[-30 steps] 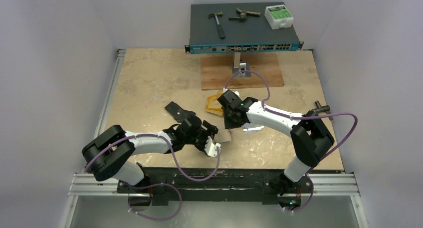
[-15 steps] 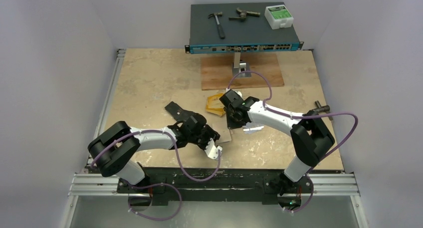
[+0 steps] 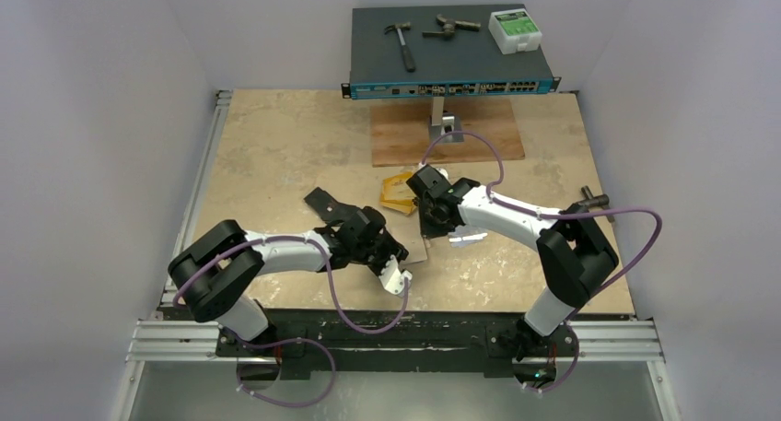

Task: Put the credit cards into the card holder
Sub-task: Close the card holder at the center of the board.

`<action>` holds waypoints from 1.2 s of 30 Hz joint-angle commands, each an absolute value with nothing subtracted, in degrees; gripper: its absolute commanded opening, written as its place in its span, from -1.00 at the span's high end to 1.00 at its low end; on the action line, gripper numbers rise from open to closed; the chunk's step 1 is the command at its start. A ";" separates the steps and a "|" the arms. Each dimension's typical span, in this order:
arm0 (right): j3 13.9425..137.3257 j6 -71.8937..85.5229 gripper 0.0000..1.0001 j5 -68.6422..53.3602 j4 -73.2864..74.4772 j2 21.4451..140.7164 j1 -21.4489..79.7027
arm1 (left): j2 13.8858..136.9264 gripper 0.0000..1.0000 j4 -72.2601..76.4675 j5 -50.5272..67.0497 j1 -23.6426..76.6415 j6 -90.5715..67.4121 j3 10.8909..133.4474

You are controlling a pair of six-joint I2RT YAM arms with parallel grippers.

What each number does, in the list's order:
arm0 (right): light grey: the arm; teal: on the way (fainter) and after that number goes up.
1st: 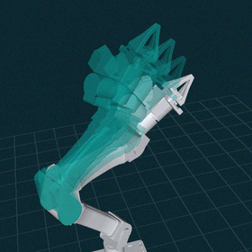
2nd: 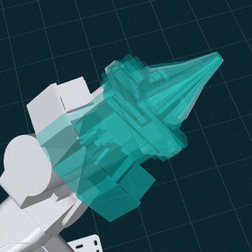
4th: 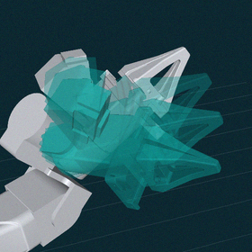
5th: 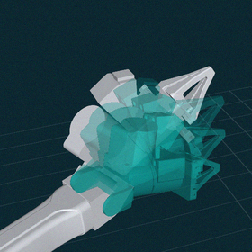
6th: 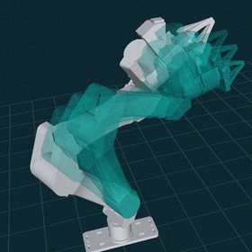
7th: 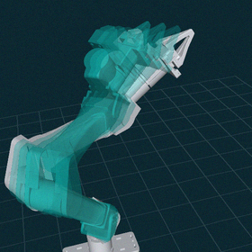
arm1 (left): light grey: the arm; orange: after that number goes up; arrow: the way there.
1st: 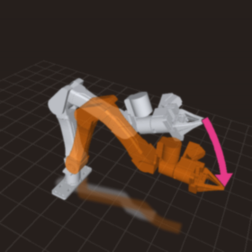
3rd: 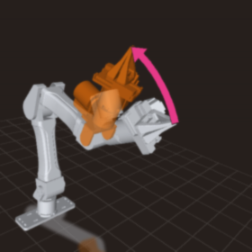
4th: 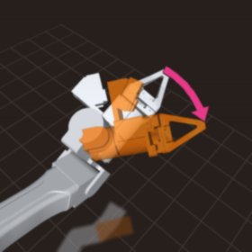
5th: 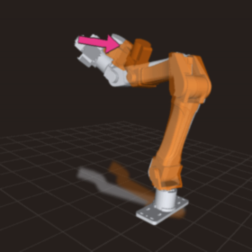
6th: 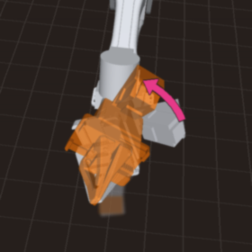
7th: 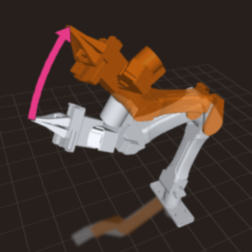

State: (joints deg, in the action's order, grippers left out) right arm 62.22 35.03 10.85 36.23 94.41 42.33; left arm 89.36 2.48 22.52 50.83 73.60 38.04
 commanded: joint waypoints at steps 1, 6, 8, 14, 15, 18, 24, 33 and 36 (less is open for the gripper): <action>61.92 36.76 1.00 3.26 31.67 92.63 41.77 | 90.60 0.12 0.10 24.05 51.15 75.65 39.29; 61.74 37.58 1.00 -1.36 29.27 94.12 41.52 | 90.94 0.14 -2.27 23.91 51.15 76.59 39.39; 60.98 37.70 1.00 -2.59 28.46 94.41 41.45 | 91.26 0.15 -2.54 24.03 51.15 76.82 39.57; 59.49 37.95 1.00 -4.64 26.61 96.14 41.21 | 91.93 0.18 -4.94 24.26 51.15 76.88 41.20; 59.42 37.96 1.00 -4.66 26.63 96.43 41.20 | 91.93 0.19 -5.36 24.32 51.20 76.90 41.48; 58.88 37.98 1.00 -3.74 26.49 96.47 40.99 | 91.96 0.24 -5.45 24.22 51.15 77.01 41.48; 58.47 38.43 1.00 -2.54 26.10 95.84 40.00 | 92.03 0.26 -5.84 24.08 51.15 76.78 41.31; 58.36 39.69 1.00 -0.09 26.05 95.47 39.15 | 91.84 0.32 -6.87 24.06 51.21 76.81 41.82; 57.92 40.07 1.00 -0.04 25.96 94.70 38.62 | 92.01 0.33 -7.28 24.03 51.16 76.85 42.08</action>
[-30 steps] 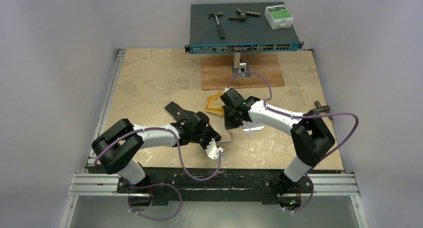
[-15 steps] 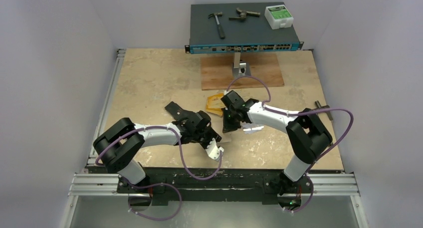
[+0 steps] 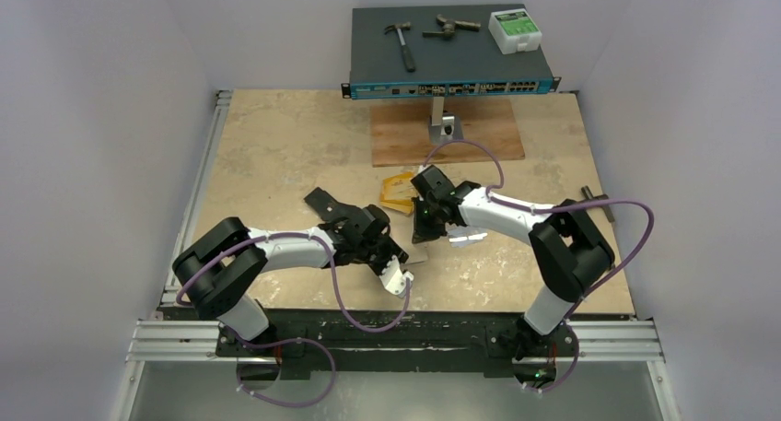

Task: Put the credit cards into the card holder
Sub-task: Close the card holder at the center of the board.

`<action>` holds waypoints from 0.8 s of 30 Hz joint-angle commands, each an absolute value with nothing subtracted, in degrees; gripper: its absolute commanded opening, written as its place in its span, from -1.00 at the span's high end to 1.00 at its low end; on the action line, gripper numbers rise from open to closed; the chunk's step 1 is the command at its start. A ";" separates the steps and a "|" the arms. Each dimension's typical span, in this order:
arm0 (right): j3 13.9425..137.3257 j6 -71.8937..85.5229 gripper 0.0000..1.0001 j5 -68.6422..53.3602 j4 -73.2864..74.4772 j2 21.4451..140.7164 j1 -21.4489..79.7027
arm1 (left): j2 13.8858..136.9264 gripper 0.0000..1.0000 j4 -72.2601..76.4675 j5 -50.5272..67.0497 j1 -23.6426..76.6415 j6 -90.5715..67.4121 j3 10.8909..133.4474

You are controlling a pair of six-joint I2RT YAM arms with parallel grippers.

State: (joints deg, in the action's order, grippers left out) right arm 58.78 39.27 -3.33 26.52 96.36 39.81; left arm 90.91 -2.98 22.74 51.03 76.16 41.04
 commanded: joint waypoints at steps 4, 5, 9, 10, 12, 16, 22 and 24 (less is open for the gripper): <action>57.52 39.95 1.00 -0.06 26.13 93.91 37.95 | 92.40 0.35 -7.53 23.87 51.16 77.08 42.31; 57.34 39.99 1.00 -0.04 25.83 93.75 37.89 | 92.46 0.35 -7.60 23.82 51.15 77.08 42.45; 56.89 39.54 1.00 -1.58 24.47 94.32 37.84 | 92.53 0.35 -7.58 23.77 51.15 76.83 42.70; 56.87 39.21 1.00 -1.84 24.04 94.52 37.83 | 92.62 0.35 -7.52 23.65 51.15 76.82 42.71; 56.94 39.10 1.00 -1.38 24.07 94.79 37.87 | 92.72 0.35 -7.41 23.48 51.20 76.82 42.71; 56.78 39.07 1.00 -2.15 23.72 95.34 38.02 | 93.05 0.36 -7.17 23.20 51.17 76.76 42.65; 57.14 39.11 1.00 -2.98 23.27 95.75 38.29 | 93.23 0.37 -6.52 23.36 51.15 76.29 42.68; 57.70 38.92 1.00 -3.07 23.56 96.35 38.81 | 93.26 0.38 -6.34 23.22 51.15 76.20 42.78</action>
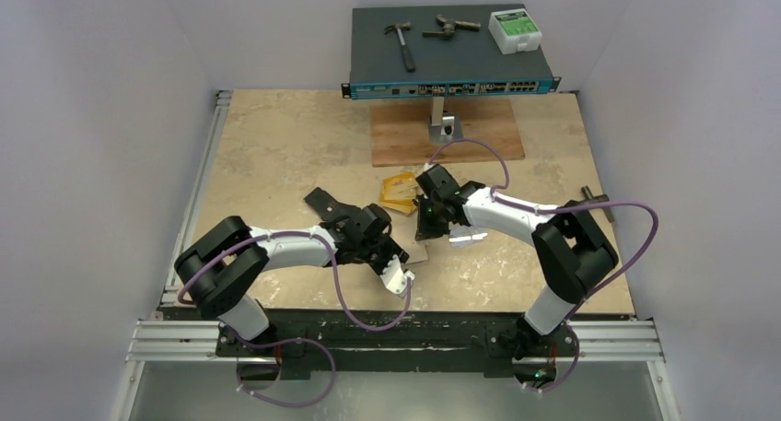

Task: Put the credit cards into the card holder
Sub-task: Close the card holder at the center of the board.

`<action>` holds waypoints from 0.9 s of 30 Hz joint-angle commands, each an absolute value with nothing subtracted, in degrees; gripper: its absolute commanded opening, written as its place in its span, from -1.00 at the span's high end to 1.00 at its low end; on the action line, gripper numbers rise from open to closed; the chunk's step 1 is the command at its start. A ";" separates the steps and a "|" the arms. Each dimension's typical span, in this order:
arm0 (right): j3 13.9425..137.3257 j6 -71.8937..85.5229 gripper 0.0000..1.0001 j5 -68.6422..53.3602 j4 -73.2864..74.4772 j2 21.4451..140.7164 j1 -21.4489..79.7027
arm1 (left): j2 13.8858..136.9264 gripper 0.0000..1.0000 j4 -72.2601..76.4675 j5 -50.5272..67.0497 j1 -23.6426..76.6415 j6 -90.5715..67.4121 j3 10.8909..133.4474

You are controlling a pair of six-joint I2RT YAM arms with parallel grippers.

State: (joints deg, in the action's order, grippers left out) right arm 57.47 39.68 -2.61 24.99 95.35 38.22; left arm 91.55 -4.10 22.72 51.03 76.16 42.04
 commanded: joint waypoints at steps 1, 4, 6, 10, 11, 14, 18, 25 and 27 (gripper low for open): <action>58.00 38.85 1.00 -2.91 23.82 96.67 39.10 | 93.25 0.38 -6.33 23.12 51.15 76.14 42.91; 57.85 38.89 1.00 -3.20 23.36 97.15 39.34 | 93.37 0.39 -6.28 23.05 51.15 76.03 42.99; 57.83 38.93 1.00 -3.39 23.33 97.27 39.57 | 93.50 0.40 -6.24 22.90 51.15 76.00 42.98; 58.22 38.85 1.00 -3.28 23.55 97.64 40.07 | 93.63 0.41 -6.15 22.85 51.15 75.93 42.89; 58.25 38.85 1.00 -3.52 23.40 97.65 40.08 | 93.61 0.42 -6.08 22.85 51.09 75.84 42.89; 58.73 38.70 1.00 -4.28 23.29 97.99 40.61 | 93.61 0.42 -5.91 22.85 51.14 75.75 42.89; 59.88 38.50 1.00 -4.39 23.81 98.61 41.63 | 93.62 0.43 -5.90 22.68 51.07 75.76 42.99; 59.22 38.67 1.00 -3.63 23.62 98.80 41.72 | 93.43 0.45 -5.85 22.36 51.08 75.30 42.76; 59.15 38.61 1.00 -3.43 23.73 98.67 41.72 | 93.43 0.45 -5.74 22.35 51.10 75.31 42.66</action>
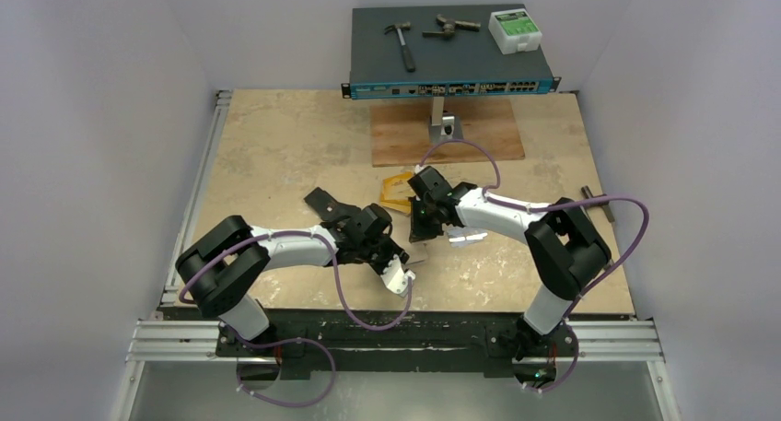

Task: Put the credit cards into the card holder
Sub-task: Close the card holder at the center of the board.

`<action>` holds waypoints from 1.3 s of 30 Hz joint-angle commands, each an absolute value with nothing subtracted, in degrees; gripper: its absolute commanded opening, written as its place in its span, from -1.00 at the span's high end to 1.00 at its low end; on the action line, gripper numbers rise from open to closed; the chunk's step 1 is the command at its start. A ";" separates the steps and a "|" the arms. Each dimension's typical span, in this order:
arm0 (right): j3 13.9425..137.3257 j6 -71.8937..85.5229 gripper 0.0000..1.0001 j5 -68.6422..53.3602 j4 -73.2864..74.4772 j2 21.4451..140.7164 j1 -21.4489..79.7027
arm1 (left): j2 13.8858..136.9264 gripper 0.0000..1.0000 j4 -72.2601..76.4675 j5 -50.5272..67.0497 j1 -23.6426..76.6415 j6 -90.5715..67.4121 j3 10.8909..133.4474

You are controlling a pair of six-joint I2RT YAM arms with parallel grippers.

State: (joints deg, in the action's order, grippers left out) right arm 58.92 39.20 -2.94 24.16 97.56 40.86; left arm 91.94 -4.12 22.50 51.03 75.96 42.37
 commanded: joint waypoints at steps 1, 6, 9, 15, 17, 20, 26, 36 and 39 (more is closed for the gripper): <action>59.19 38.66 1.00 -3.36 23.82 98.76 41.73 | 93.43 0.45 -5.68 22.34 51.07 75.32 42.63; 59.17 39.02 1.00 -2.79 24.46 99.93 41.67 | 93.43 0.47 -5.58 22.46 51.08 75.23 42.76; 59.56 39.47 1.00 -2.48 24.98 100.32 41.61 | 93.27 0.49 -5.87 22.42 51.08 75.28 42.85; 60.63 38.83 1.00 -4.56 25.27 98.09 41.57 | 93.30 0.51 -6.02 22.33 51.07 75.36 42.73; 61.31 38.54 1.00 -4.07 26.50 96.11 41.58 | 93.23 0.52 -6.00 22.31 51.06 75.38 42.63; 63.35 36.37 1.00 -2.39 29.87 95.04 41.58 | 93.08 0.52 -6.17 22.12 50.99 75.46 42.63; 66.83 33.34 0.40 3.19 36.02 95.43 41.59 | 92.82 0.54 -6.15 22.15 50.89 75.41 42.71; 71.98 31.09 0.14 8.31 41.19 98.93 45.62 | 92.95 0.57 -6.94 22.38 50.60 75.43 43.76; 72.67 31.21 0.20 9.80 41.73 100.34 47.45 | 92.99 0.57 -7.11 22.42 50.45 75.40 43.77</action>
State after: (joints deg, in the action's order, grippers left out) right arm 69.95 32.40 6.20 39.44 98.65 44.91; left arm 92.03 -4.86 22.26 51.00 75.83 42.65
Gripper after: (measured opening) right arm 0.420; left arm 0.224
